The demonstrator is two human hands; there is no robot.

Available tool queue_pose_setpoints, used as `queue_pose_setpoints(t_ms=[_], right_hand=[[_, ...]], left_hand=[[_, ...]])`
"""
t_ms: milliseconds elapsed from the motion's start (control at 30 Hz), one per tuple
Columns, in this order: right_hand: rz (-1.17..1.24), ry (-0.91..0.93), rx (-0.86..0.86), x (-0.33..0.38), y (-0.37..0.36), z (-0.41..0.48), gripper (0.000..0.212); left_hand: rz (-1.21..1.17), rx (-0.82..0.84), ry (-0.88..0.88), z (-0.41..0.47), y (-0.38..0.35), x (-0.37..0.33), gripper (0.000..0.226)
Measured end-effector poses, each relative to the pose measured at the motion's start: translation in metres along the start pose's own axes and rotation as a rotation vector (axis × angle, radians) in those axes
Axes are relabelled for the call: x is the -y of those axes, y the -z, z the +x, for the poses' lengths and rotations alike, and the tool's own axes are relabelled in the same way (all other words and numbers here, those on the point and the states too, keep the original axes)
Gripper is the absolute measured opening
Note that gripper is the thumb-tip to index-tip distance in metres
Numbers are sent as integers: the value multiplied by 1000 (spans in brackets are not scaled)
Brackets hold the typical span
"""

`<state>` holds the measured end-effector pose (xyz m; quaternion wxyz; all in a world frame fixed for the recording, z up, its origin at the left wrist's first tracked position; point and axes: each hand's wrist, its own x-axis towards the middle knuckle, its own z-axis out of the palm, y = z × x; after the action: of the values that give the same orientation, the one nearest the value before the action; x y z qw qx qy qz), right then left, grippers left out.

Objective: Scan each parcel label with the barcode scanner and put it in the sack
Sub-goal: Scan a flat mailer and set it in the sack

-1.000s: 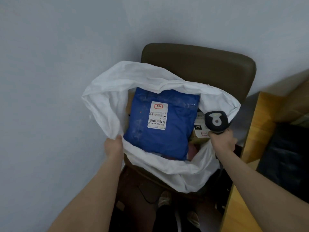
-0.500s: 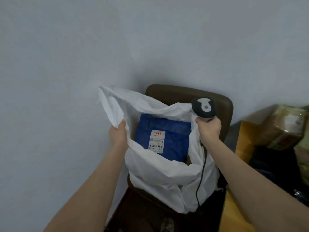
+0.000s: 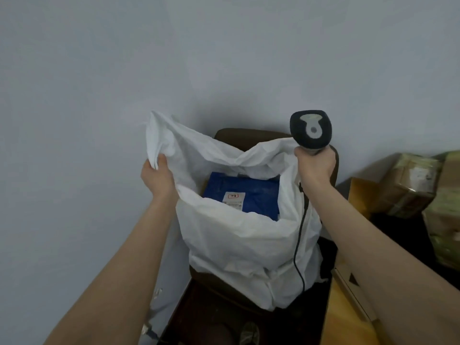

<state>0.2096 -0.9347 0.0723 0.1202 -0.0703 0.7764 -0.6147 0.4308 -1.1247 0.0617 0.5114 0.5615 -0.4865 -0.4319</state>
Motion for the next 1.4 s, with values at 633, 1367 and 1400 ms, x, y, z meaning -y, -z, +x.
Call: queue_pose_setpoints(t_ms=[633,1367,1400], right_hand=[[-255,-241,587,26,-3,-30,26],[-485,-442,545,-195,-121,-23,17],[-482,-426,556,-196,-125,-23,17]], left_hand=[[1209,798,-593,-47,-36,17,37],[1726,1222,-480,-51,-71,221,119],[1706,1220,-506,-49,-70,224,120]])
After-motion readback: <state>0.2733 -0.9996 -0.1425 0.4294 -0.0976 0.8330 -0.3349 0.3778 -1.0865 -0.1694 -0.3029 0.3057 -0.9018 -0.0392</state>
